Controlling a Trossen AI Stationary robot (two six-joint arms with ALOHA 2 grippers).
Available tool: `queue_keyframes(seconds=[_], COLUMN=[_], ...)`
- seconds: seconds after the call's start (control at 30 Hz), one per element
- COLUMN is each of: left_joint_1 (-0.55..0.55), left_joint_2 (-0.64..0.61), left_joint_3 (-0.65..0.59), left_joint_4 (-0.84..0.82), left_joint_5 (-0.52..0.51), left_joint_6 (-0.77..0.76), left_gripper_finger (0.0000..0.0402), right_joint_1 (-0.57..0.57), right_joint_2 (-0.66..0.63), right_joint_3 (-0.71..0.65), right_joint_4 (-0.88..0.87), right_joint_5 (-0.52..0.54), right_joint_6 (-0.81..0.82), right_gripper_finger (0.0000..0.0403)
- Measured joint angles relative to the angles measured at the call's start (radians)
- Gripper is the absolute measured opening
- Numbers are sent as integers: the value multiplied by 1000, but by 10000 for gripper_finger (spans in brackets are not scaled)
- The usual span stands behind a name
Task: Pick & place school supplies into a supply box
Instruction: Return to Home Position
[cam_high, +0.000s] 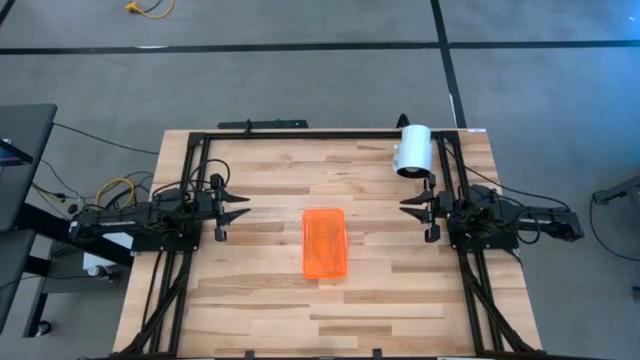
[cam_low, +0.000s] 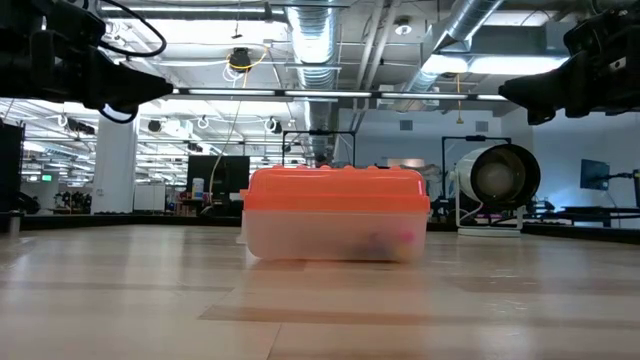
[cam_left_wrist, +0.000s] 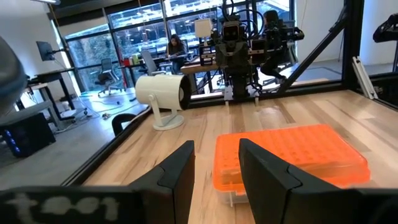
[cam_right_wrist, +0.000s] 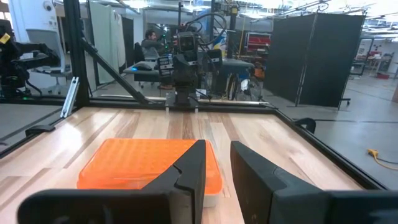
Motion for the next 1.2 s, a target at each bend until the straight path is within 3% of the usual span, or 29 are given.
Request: queue_keyframes(seconds=[1.2], left_joint_1=[0], left_joint_2=[0], left_joint_3=[0], left_joint_4=[0], left_joint_5=[0], left_joint_6=[-1], left_gripper_finger=[116], right_joint_1=[0], right_joint_2=[0], right_joint_3=[0], right_joint_4=[0], right_joint_5=[0], right_joint_6=[0], right_gripper_finger=[69])
